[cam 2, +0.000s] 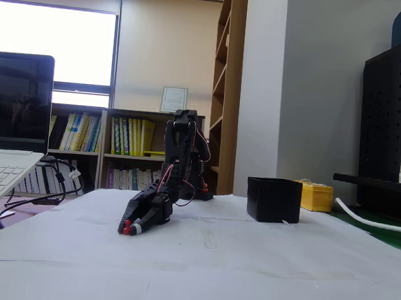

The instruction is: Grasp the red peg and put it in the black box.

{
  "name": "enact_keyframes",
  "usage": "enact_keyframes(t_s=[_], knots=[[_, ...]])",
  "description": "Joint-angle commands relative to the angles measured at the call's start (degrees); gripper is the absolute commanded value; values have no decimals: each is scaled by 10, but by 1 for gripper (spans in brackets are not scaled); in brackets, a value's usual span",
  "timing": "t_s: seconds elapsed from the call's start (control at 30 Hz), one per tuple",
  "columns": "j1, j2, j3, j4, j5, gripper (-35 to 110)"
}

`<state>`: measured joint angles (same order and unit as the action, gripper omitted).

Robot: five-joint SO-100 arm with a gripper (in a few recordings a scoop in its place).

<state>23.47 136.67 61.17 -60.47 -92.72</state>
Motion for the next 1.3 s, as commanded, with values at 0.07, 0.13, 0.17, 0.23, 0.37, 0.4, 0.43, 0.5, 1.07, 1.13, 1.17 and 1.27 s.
enact_keyframes(t_s=[0.07, 0.13, 0.17, 0.23, 0.37, 0.4, 0.43, 0.5, 1.07, 1.13, 1.17, 1.27], knots=[[13, -18, 11, -10, -14, 0], [8, -47, 12, -2, -2, 0], [4, -69, 15, 9, 3, 0], [-4, -120, 30, 66, 4, 0], [-18, -221, 127, 310, 6, 0], [-23, -236, 165, 384, 10, 0], [-28, -248, 205, 459, 15, 0], [-37, -262, 279, 575, 25, 0], [-160, -297, 763, 1434, 149, 0], [-191, -301, 800, 1499, 171, 0], [-207, -301, 817, 1531, 180, 0], [-255, -304, 860, 1615, 210, 0]])
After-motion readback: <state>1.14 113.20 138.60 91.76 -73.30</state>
